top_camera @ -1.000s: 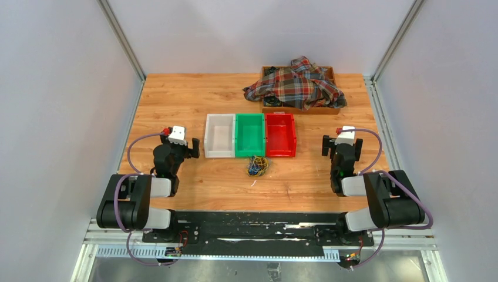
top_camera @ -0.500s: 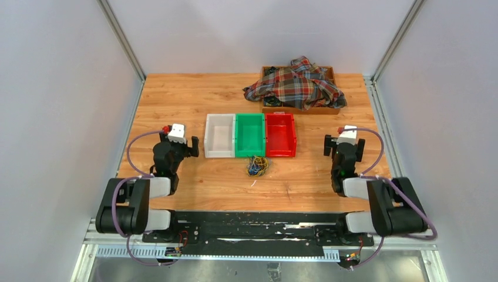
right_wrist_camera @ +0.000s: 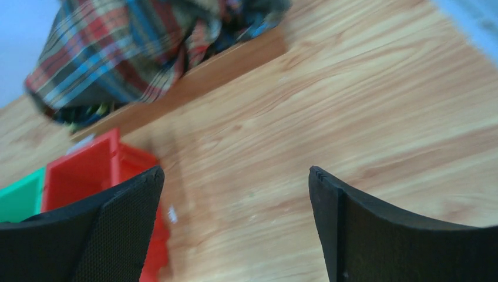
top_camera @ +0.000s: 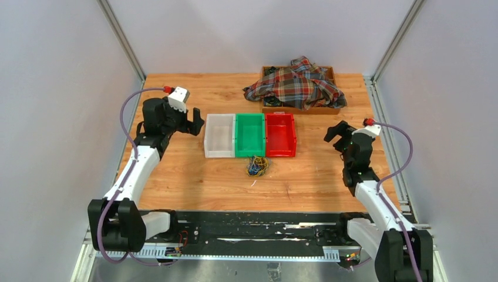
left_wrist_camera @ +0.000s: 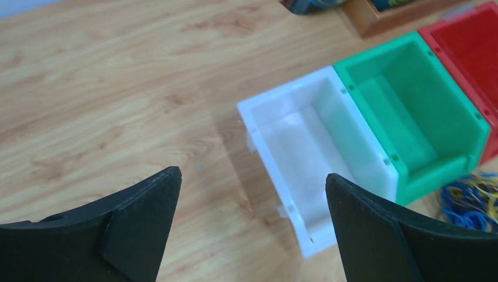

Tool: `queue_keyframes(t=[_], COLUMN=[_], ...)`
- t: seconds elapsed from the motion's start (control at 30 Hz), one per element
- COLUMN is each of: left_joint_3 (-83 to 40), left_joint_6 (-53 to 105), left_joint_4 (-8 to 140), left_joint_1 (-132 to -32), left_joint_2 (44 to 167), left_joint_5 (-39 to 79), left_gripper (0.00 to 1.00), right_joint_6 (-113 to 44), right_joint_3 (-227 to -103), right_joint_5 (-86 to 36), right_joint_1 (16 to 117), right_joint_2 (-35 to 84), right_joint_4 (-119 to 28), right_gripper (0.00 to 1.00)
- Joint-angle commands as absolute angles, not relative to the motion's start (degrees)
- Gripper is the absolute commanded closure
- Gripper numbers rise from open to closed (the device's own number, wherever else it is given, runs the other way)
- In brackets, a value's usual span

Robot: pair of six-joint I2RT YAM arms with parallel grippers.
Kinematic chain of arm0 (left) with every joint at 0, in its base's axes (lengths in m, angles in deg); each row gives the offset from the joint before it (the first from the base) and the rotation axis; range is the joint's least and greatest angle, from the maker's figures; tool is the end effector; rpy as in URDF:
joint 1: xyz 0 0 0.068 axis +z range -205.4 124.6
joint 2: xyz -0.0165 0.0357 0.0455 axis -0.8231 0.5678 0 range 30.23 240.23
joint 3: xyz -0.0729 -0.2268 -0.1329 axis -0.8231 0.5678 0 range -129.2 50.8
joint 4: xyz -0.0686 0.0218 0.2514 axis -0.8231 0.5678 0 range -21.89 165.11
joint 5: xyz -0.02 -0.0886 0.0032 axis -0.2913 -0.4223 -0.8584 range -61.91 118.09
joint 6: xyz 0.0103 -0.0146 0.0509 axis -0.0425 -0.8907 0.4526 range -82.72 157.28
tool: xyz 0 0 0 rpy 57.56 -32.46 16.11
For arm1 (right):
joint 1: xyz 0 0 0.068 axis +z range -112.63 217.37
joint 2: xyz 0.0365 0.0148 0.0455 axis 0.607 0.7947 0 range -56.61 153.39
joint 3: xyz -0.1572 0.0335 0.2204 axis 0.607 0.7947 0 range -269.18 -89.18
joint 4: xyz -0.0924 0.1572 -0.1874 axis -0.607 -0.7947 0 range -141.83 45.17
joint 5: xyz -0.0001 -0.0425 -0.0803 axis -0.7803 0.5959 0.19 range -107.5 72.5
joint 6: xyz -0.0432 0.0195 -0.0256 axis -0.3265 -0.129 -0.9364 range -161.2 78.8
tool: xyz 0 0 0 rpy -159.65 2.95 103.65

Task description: Untangle the cables

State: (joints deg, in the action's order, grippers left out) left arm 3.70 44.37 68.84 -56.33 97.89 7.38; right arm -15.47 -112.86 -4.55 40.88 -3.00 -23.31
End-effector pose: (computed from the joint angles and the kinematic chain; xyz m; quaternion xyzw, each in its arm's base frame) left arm 0.2699 -0.0169 0.2887 0.1580 0.8031 -0.1183 0.5622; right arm 0.2132 0.0052 0.2400 0.2172 0.7239 0.0812 0.6498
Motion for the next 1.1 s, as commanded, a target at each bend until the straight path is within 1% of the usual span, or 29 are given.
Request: queue_keyframes(t=[0.0,0.03,0.07,0.2,0.37,0.53,0.67,0.77,0.8,0.87,1.0,1.07], left_joint_3=[-1.1,-1.6,-1.9,-3.1,-3.1,-1.9,-0.7,-0.1,0.0,0.1,0.7,1.8], left_joint_6=[43.7,43.4,43.4,45.2,49.0,49.0,48.9,48.2,47.7,46.1,42.2,39.6], left_joint_4=[87.9,89.5,90.6,95.7,101.2,102.0,101.6,101.4,101.3,100.9,99.1,97.3], left_joint_1=[-56.2,-56.2,-56.2,-56.2,-56.3,-57.3,-60.1,-61.6,-62.0,-62.9,-66.0,-68.4], left_joint_2=[98.8,98.8,98.7,98.6,99.0,97.0,94.9,93.9,93.8,93.8,93.9,94.0], left_joint_5=[0.1,-0.4,-0.8,-3.0,-7.8,-10.1,-7.8,-7.3,-7.2,-6.8,-6.8,-6.5], left_gripper=[0.02,0.02,0.02,0.02,0.02,0.02,0.02,0.02,0.02,0.02,0.02,0.02], right_joint_6=[-11.7,-13.6,-15.6,-19.9,-23.2,-23.0,-22.0,-21.3,-21.2,-20.9,-20.4,-20.2], right_joint_3=[-117.9,-120.5,-121.7,-121.6,-125.3,-128.8,-130.6,-132.0,-132.1,-131.6,-128.5,-126.8], right_joint_5=[-24.4,-23.7,-22.1,-15.6,-12.8,-13.5,-14.4,-14.4,-14.7,-15.2,-16.1,-15.8], right_joint_1=[41.9,44.7,48.2,65.6,81.2,87.4,88.7,89.0,89.1,89.3,90.3,91.1], right_joint_2=[0.6,1.9,2.6,1.6,7.5,15.6,21.0,25.1,25.8,26.8,27.3,27.1], right_joint_4=[-29.4,-34.8,-37.1,-37.6,-39.8,-38.9,-36.8,-35.6,-35.1,-33.9,-31.9,-30.9], right_gripper=[0.08,0.08,0.09,0.15,0.24,0.29,0.33,0.38,0.41,0.51,0.73,0.87])
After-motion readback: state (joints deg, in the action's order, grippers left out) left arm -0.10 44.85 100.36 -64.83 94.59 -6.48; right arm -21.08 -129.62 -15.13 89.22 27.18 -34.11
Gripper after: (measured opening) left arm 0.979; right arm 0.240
